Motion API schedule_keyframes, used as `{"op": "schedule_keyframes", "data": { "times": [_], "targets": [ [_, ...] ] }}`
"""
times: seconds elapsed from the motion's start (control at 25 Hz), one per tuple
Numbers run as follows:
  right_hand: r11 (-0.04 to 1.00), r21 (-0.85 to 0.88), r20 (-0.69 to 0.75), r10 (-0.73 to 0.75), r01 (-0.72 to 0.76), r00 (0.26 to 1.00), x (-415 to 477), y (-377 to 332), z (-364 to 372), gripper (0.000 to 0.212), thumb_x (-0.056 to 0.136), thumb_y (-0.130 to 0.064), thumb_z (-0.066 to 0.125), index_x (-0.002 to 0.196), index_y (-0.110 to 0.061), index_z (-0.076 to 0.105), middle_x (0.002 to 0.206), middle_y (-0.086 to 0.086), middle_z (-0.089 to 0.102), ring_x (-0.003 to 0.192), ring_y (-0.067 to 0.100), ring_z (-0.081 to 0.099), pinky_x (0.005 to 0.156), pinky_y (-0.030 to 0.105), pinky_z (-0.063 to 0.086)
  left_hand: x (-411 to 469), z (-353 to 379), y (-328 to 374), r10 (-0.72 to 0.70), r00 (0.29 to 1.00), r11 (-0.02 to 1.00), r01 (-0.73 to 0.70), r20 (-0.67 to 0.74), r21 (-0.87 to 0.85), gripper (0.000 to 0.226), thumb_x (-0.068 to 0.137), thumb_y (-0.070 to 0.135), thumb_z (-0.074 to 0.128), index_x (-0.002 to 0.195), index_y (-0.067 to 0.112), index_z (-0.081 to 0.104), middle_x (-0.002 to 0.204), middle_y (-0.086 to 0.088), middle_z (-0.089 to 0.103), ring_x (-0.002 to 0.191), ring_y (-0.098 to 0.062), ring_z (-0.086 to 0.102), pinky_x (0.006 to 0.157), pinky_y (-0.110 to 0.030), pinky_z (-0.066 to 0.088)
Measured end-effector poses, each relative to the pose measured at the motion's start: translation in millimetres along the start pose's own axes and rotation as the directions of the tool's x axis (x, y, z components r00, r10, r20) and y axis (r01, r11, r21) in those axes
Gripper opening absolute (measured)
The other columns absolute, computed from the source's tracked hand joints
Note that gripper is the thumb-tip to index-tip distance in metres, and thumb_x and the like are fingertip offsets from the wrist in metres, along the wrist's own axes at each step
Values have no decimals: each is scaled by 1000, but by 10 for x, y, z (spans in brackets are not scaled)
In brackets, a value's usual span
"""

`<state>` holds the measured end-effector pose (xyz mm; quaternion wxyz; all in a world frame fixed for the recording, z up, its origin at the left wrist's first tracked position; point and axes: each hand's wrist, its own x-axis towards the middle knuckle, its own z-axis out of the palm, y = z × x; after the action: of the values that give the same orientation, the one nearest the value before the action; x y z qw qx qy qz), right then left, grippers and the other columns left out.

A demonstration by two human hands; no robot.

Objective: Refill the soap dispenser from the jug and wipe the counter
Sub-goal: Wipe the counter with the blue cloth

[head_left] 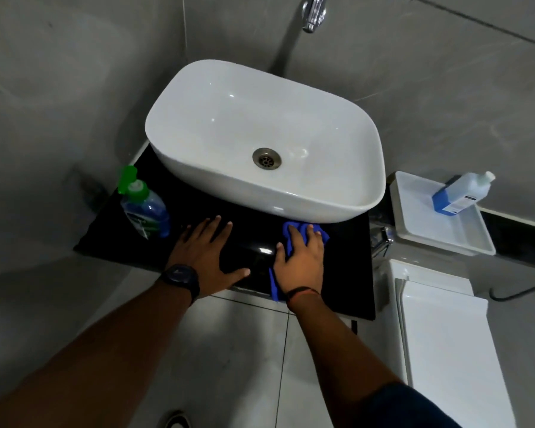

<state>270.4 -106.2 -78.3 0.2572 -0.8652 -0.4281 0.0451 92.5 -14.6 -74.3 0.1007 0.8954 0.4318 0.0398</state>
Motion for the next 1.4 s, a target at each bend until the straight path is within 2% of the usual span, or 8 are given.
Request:
{"op": "schedule_keyframes", "data": {
  "times": [0.12, 0.28, 0.52, 0.6, 0.72, 0.88, 1.08, 1.4],
  "targets": [
    [1000, 7, 48, -31, 30, 998, -3, -6, -24, 48, 88, -30, 58, 134, -18, 51, 149, 16, 34, 140, 34, 23, 117, 39, 18, -91, 8, -67, -26, 999, 999, 27, -42, 26, 80, 78, 63, 31, 146, 22, 25, 156, -6, 22, 142, -27, 16, 114, -50, 15],
    [940, 159, 200, -331, 303, 922, -97, -157, -11, 45, 84, -16, 63, 128, -16, 58, 146, 17, 40, 137, 34, 31, 115, 40, 25, -107, 51, 141, -128, 989, 992, 128, -77, -1, 67, 84, 43, 45, 145, 19, 30, 154, -9, 26, 141, -31, 18, 113, -56, 14],
    [881, 200, 240, -469, 429, 850, -109, 318, -258, 40, 83, -14, 64, 123, -17, 62, 143, 17, 44, 134, 33, 37, 113, 32, 24, -82, 86, 183, -140, 986, 990, 141, -89, 14, 70, 81, 52, 31, 144, 22, 30, 154, -7, 27, 141, -32, 17, 112, -58, 13],
    [921, 173, 191, -378, 348, 906, -103, 603, -390, 37, 85, -15, 64, 122, -20, 63, 143, 13, 44, 134, 27, 37, 113, 30, 25, -59, 108, 125, -117, 991, 992, 120, -69, 33, 74, 83, 64, 31, 146, 26, 25, 155, -6, 22, 142, -31, 14, 114, -56, 11],
    [996, 91, 27, -16, 14, 1000, -113, 755, -429, 40, 85, -17, 63, 124, -23, 61, 146, 13, 39, 135, 29, 35, 112, 32, 28, -76, 120, 86, -98, 994, 992, 102, -49, 69, 86, 76, 78, 26, 147, 29, 19, 157, -4, 17, 143, -29, 11, 114, -55, 9],
    [977, 35, -88, 210, -208, 974, -97, 408, -261, 44, 86, -20, 59, 130, -20, 56, 148, 19, 33, 137, 35, 28, 113, 42, 28, -64, 92, 67, -103, 994, 993, 104, -27, 60, 91, 72, 82, 23, 147, 31, 15, 158, 0, 13, 144, -26, 8, 114, -53, 8],
    [998, 45, 69, -47, 44, 997, -98, -19, -45, 45, 85, -19, 59, 129, -21, 56, 147, 14, 36, 138, 32, 28, 115, 36, 23, -100, 98, -47, -47, 999, 997, 47, 0, 58, 93, 71, 83, 22, 148, 30, 11, 159, 0, 9, 145, -25, 5, 115, -51, 7],
    [915, 237, 245, -382, 327, 891, -116, -63, -15, 42, 82, -14, 61, 122, -21, 62, 144, 9, 44, 136, 26, 34, 113, 33, 28, -222, 139, -60, -74, 996, 997, 75, -47, 30, 96, 67, 83, 19, 147, 30, 19, 158, -1, 16, 144, -24, 10, 113, -55, 7]
  ]
}}
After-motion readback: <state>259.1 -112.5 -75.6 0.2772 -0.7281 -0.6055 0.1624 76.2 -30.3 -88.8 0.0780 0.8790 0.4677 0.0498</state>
